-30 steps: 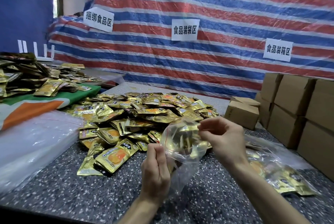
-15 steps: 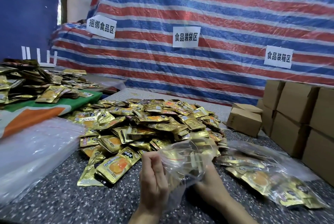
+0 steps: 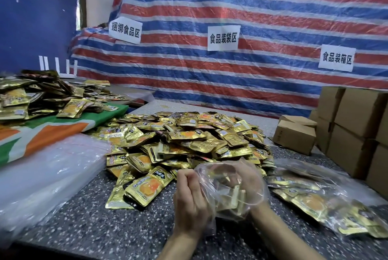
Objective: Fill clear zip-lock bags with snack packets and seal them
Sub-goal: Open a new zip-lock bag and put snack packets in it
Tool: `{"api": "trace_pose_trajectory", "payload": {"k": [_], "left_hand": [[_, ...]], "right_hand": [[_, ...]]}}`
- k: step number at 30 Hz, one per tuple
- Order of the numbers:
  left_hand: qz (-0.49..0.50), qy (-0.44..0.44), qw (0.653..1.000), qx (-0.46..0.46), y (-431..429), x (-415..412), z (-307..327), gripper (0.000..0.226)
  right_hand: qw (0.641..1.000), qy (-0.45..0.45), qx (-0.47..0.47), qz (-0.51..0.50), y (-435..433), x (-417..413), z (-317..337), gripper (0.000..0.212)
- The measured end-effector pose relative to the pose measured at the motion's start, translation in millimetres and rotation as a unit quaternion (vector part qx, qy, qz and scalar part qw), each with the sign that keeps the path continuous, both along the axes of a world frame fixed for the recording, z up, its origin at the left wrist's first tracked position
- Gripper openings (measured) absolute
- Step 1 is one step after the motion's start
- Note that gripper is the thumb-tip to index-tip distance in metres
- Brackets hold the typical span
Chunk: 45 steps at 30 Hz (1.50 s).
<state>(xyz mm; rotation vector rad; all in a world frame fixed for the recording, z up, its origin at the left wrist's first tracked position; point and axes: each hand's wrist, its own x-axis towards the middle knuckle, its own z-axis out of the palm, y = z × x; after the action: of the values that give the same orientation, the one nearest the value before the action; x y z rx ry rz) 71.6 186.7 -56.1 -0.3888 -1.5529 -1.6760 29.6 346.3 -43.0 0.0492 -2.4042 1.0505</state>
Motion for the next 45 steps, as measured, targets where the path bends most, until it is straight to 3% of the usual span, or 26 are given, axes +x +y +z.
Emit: {"api": "trace_pose_trajectory", "payload": {"k": [4,9,13,15,18,21,25,27,34,40,44,45], "left_hand": [[-0.015,-0.011,1.0,0.021,0,2,3,0.021],[-0.056,-0.012,0.998,-0.013,2,7,4,0.019],[-0.054,-0.034,0.998,-0.005,1,1,0,0.019],[-0.058,-0.033,0.998,-0.009,2,2,0,0.02],[-0.041,-0.024,0.999,-0.025,3,1,1,0.021],[-0.037,-0.034,0.998,-0.025,3,-2,-1,0.02],[-0.044,-0.029,0.998,-0.027,3,-2,-2,0.023],[-0.068,-0.031,0.997,-0.022,4,-2,-3,0.028],[-0.113,-0.059,0.992,-0.008,3,-5,-4,0.03],[-0.149,-0.093,0.984,0.007,-4,-4,4,0.038],[-0.189,-0.095,0.973,-0.089,-10,-10,12,0.034],[-0.181,-0.094,0.971,-0.125,-11,-12,14,0.033]], "right_hand": [[0.998,0.028,-0.023,0.048,8,14,33,0.013],[0.984,0.064,-0.165,0.033,31,38,63,0.022],[0.949,0.12,-0.287,0.056,42,69,88,0.044],[0.94,0.122,-0.308,0.088,46,85,92,0.039],[0.945,0.093,-0.273,0.151,52,102,87,0.024],[0.962,0.069,-0.174,0.199,53,111,83,0.017],[0.983,0.113,0.026,0.145,46,111,79,0.019],[0.981,0.124,0.068,0.13,43,109,74,0.019],[0.984,0.151,0.036,0.093,34,98,58,0.019],[0.979,0.009,-0.066,0.191,22,98,55,0.033],[0.961,-0.072,-0.028,0.265,19,96,58,0.007],[0.956,-0.081,-0.001,0.282,19,96,58,0.013]]}}
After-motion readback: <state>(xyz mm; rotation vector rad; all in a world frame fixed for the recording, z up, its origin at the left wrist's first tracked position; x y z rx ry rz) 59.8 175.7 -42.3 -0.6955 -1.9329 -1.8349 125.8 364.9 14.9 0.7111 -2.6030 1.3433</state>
